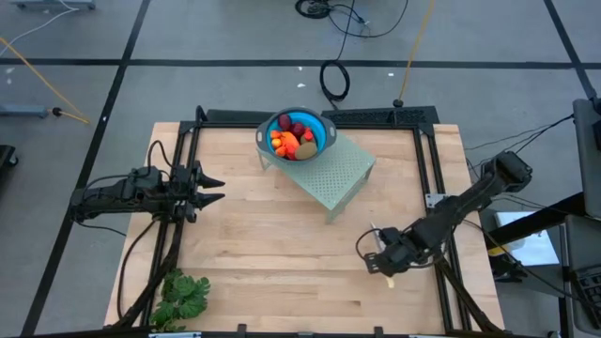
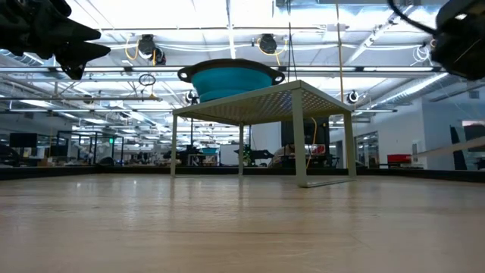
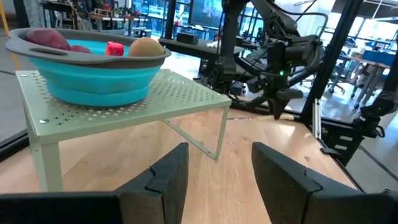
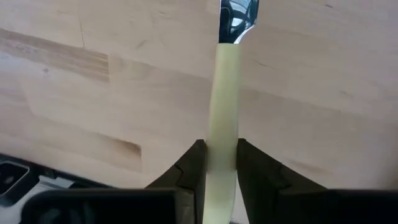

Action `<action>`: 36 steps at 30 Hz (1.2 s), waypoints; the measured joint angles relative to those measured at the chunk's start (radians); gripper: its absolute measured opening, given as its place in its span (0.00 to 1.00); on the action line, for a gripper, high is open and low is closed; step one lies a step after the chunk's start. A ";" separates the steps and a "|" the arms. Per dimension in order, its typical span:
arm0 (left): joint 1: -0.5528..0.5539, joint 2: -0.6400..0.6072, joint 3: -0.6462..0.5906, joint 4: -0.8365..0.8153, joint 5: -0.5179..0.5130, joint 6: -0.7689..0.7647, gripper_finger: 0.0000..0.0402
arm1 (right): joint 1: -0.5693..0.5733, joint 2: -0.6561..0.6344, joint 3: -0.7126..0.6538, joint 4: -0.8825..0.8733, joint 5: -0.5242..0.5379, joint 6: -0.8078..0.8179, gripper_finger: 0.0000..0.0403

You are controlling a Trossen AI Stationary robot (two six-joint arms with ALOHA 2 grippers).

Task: Pick & Place Fruit
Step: Put the knife on the shelf

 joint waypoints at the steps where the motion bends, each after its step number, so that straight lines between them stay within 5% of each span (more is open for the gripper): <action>1: 0.000 0.000 0.000 0.000 0.000 0.000 0.44 | 0.008 -0.015 0.000 -0.015 0.000 0.010 0.16; 14: 0.000 0.000 0.000 0.001 0.000 -0.002 0.44 | 0.108 -0.206 0.001 -0.074 0.165 0.100 0.16; 23: 0.000 0.000 0.000 0.001 0.026 -0.007 0.44 | 0.180 -0.290 0.002 -0.075 0.464 0.103 0.16; 36: 0.000 0.000 0.000 0.010 0.083 -0.019 0.44 | 0.200 -0.331 0.002 -0.043 0.801 -0.183 0.17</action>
